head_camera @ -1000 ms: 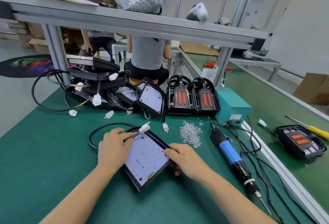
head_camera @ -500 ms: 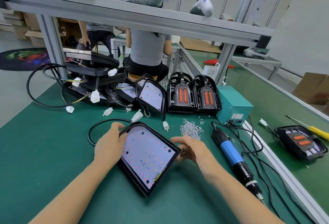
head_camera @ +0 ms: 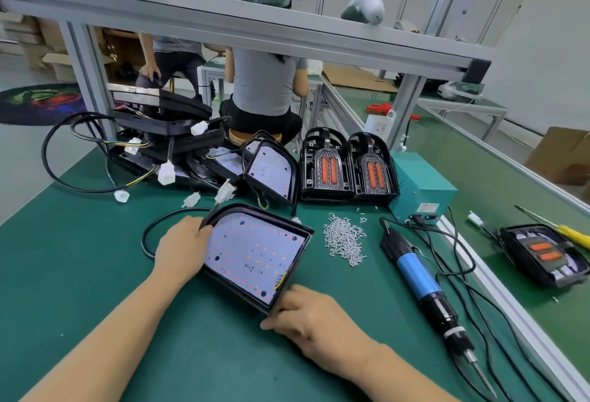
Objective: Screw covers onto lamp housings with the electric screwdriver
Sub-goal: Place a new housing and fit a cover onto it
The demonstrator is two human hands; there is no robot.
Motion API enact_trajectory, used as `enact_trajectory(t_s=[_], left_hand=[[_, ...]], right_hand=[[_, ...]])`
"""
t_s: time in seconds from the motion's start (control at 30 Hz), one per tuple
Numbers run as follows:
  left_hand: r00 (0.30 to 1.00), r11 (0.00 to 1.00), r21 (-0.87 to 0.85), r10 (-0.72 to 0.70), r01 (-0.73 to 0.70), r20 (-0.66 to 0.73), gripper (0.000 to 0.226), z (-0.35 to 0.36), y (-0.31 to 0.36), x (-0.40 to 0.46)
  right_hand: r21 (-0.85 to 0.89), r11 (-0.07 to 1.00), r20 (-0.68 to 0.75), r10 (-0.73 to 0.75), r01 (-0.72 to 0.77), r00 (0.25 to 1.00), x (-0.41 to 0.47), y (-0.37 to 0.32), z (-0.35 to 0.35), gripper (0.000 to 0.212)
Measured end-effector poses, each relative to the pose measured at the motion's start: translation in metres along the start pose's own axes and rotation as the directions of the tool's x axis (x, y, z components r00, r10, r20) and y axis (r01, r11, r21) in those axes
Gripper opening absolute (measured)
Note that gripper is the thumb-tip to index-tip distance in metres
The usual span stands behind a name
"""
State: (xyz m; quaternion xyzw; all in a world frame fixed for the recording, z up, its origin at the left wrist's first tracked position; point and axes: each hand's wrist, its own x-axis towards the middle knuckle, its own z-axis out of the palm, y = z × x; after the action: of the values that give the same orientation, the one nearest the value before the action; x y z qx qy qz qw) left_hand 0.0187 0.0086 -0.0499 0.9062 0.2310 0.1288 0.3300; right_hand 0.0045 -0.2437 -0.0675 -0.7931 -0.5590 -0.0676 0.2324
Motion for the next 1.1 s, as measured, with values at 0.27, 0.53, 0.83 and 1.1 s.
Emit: enact_trajectory(t_s=[0.27,0.53,0.83,1.1], left_hand=[[0.999,0.999,0.033,-0.029,0.028,0.036,0.027,0.003,-0.006,-0.017],[0.983,0.98,0.126,0.135,-0.151,0.124,0.028,0.017,0.015,-0.037],[0.971,0.971,-0.154,0.205,-0.185,0.12,0.037,0.008,0.004,-0.039],[0.968,0.913,-0.362,0.234,-0.188,0.086,0.05,-0.002,-0.01,-0.035]], right_hand=[[-0.211,0.922,-0.074,0.316,-0.324,0.946,-0.021,0.061,-0.026,0.021],[-0.268,0.687,-0.372,0.572,-0.675,0.731,0.065,0.119,-0.076,0.052],[-0.012,0.374,-0.312,0.88,-0.927,0.359,0.14,0.154,-0.08,0.089],[0.094,0.372,-0.412,0.859,-0.923,0.304,0.144,0.152,-0.073,0.075]])
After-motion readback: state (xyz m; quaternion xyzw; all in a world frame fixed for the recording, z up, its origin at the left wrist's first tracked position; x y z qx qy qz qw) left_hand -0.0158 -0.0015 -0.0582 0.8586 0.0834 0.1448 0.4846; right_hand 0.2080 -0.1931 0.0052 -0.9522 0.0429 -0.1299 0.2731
